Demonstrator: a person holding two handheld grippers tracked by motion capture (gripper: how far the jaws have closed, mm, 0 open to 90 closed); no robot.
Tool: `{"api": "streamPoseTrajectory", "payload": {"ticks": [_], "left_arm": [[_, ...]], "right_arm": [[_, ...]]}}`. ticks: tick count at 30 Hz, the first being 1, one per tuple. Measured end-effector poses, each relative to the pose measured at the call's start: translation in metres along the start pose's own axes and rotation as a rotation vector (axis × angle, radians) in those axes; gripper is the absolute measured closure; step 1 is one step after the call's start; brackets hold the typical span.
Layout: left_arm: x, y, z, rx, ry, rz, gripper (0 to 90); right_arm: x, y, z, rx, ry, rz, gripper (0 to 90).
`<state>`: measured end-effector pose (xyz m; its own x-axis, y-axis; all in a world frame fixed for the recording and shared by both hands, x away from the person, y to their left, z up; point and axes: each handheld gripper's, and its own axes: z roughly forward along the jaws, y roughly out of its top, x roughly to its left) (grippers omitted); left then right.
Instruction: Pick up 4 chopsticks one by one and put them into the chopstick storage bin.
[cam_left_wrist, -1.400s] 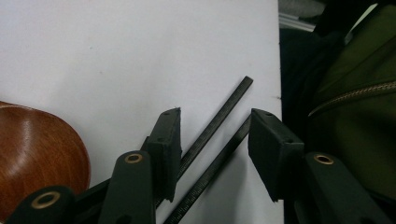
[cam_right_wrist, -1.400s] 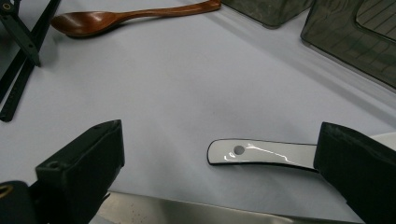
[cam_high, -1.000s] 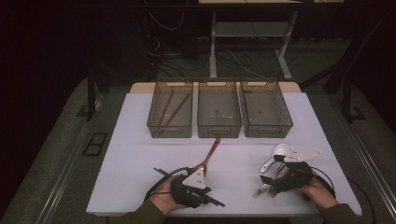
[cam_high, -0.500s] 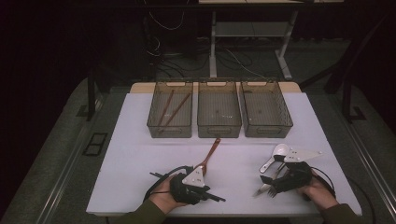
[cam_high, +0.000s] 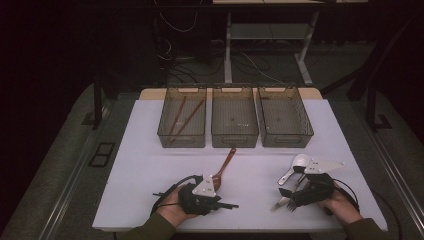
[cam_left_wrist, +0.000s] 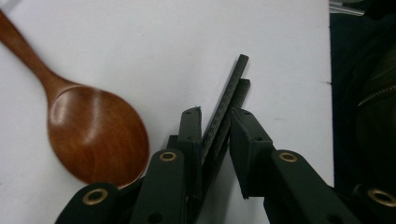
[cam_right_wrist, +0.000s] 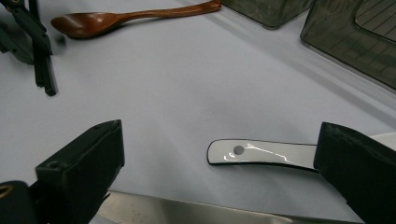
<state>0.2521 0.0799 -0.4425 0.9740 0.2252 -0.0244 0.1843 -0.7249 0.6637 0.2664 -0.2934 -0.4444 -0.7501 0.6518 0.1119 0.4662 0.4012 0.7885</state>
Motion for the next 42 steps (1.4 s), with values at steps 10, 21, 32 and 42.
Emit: {"api": "streamPoseTrajectory", "payload": {"ticks": [10,21,32,42], "left_arm": [[0.004,-0.006,-0.008,0.018,0.036,-0.013,75.3],[0.008,-0.009,-0.023,-0.064,0.012,-0.063,70.8],[0.021,-0.031,-0.042,-0.048,0.0,-0.092,74.5],[0.021,-0.033,-0.032,0.002,-0.012,-0.078,73.2]], "right_arm": [[0.0,0.0,0.0,0.0,0.0,0.001,1.8],[0.0,0.0,0.0,0.0,-0.001,0.001,1.8],[0.0,0.0,0.0,0.0,0.0,0.0,1.8],[0.0,0.0,0.0,0.0,0.001,0.0,1.8]]}}
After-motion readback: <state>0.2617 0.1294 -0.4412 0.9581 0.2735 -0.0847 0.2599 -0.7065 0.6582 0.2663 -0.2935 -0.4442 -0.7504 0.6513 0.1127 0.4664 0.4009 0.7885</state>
